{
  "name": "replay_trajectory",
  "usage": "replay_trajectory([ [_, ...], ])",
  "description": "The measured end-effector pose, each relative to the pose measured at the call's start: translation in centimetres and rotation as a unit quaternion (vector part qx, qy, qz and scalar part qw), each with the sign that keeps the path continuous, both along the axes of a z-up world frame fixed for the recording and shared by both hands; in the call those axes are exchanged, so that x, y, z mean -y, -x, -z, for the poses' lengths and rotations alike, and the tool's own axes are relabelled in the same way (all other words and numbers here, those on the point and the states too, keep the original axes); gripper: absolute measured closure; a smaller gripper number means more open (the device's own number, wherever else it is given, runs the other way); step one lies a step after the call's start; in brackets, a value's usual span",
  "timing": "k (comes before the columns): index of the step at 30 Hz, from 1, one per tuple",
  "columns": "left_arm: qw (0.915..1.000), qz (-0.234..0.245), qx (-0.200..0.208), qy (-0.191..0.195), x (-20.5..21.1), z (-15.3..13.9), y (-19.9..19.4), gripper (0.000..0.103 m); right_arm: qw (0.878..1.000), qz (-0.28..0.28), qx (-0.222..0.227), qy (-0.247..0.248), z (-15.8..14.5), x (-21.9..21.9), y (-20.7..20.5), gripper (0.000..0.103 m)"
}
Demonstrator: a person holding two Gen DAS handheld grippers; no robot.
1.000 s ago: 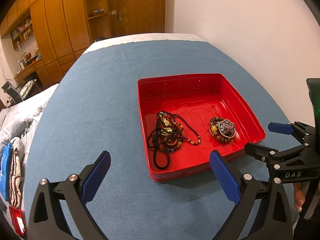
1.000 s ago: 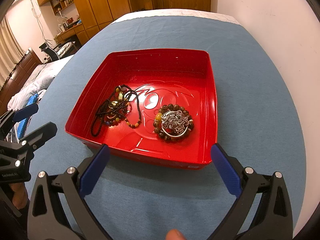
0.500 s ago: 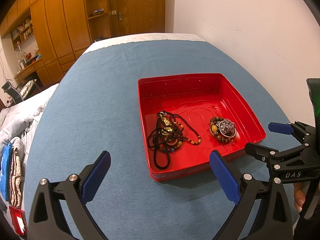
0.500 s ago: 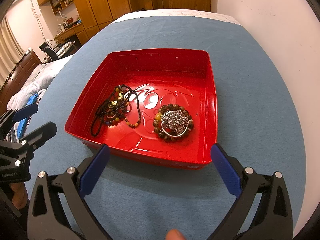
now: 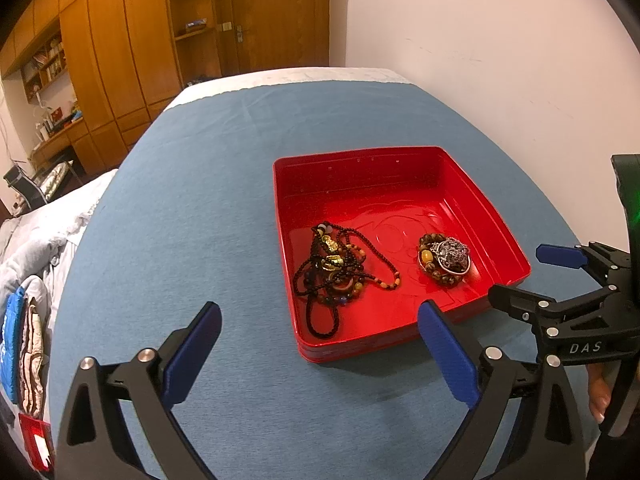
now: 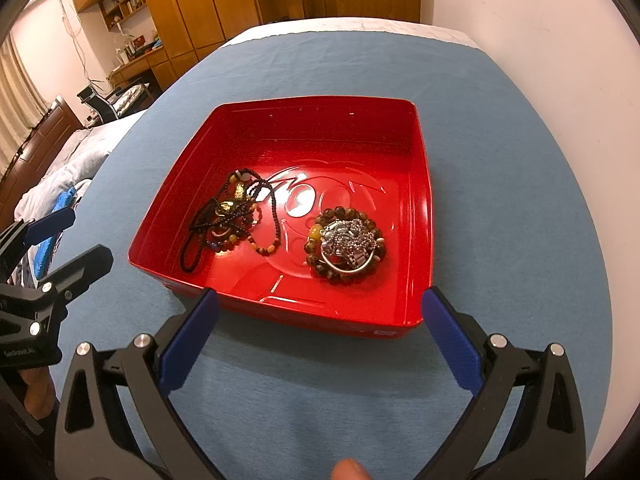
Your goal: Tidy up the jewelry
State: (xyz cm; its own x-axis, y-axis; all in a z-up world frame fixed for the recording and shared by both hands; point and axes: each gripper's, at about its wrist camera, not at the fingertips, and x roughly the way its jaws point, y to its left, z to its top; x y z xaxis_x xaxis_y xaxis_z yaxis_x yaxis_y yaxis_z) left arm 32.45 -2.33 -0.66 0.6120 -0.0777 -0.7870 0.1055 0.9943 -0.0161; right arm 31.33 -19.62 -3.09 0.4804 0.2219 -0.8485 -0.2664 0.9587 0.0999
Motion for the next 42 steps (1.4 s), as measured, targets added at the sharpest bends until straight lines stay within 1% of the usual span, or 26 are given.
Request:
replay_trajectory([
  [42,1.0000,-0.001,-0.001,-0.001,-0.11,-0.10,0.04,0.006,1.000,0.001,0.001,-0.001,-0.10,0.11,0.10,0.003],
])
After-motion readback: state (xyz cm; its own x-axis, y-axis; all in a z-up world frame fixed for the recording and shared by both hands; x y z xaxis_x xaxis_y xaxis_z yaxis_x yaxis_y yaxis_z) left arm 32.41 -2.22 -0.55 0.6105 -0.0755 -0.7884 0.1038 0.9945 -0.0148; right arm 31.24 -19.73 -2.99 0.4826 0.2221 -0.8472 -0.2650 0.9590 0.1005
